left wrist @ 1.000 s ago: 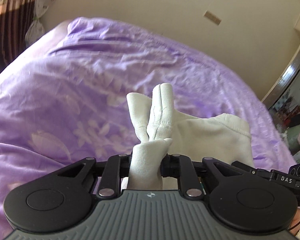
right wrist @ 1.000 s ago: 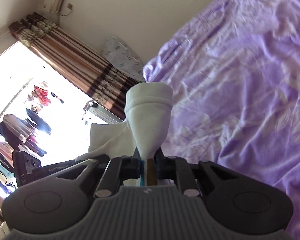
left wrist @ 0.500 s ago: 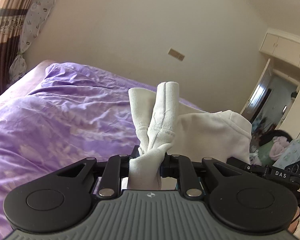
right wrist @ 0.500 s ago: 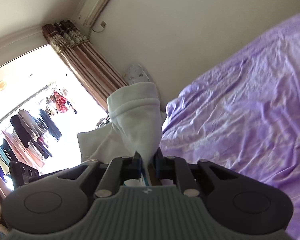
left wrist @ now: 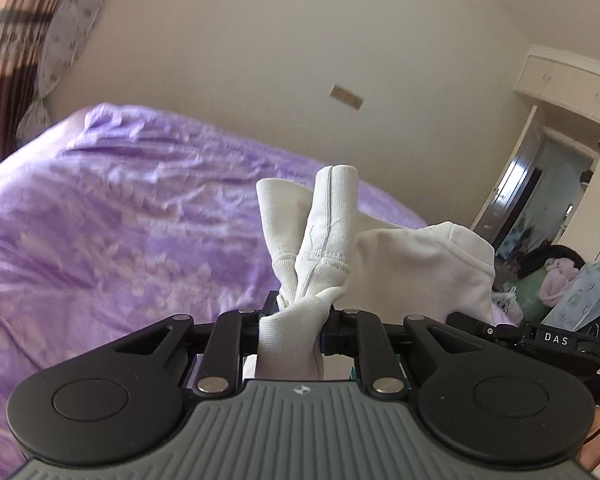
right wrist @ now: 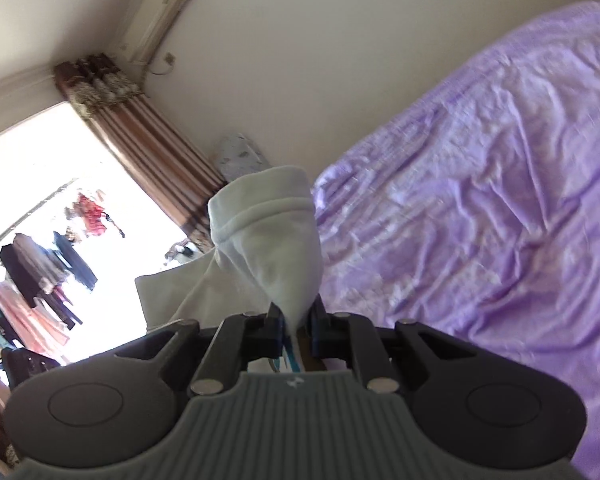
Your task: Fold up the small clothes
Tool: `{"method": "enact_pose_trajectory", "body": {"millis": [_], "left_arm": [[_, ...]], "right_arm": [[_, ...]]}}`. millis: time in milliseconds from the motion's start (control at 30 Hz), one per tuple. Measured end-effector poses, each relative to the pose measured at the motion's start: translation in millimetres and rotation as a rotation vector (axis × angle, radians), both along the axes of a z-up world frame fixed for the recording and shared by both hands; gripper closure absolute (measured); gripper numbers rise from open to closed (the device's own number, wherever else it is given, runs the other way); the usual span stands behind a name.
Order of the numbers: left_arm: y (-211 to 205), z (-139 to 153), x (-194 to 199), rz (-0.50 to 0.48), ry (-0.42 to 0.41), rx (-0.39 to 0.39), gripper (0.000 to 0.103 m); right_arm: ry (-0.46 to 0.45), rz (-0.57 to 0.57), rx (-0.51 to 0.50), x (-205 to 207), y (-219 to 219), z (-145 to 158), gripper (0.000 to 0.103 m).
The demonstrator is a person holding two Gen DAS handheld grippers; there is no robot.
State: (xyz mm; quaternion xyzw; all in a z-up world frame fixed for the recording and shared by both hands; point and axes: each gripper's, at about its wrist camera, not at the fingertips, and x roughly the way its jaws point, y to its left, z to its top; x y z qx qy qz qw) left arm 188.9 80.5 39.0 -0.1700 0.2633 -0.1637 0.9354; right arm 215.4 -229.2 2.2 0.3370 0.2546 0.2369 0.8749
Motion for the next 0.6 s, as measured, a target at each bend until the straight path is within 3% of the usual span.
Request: {"method": "enact_pose_trajectory", "body": {"millis": [200,600], "left_arm": [[11.2,-36.8,36.5,0.002,0.082,-0.019,0.084],[25.8,-113.9,122.8,-0.011,0.277,-0.017,0.083]], "right_arm": [[0.052,-0.004,-0.043,33.3,8.7,-31.0,0.096],[0.227,0.021,-0.115,151.7,17.0,-112.0,0.096]]}}
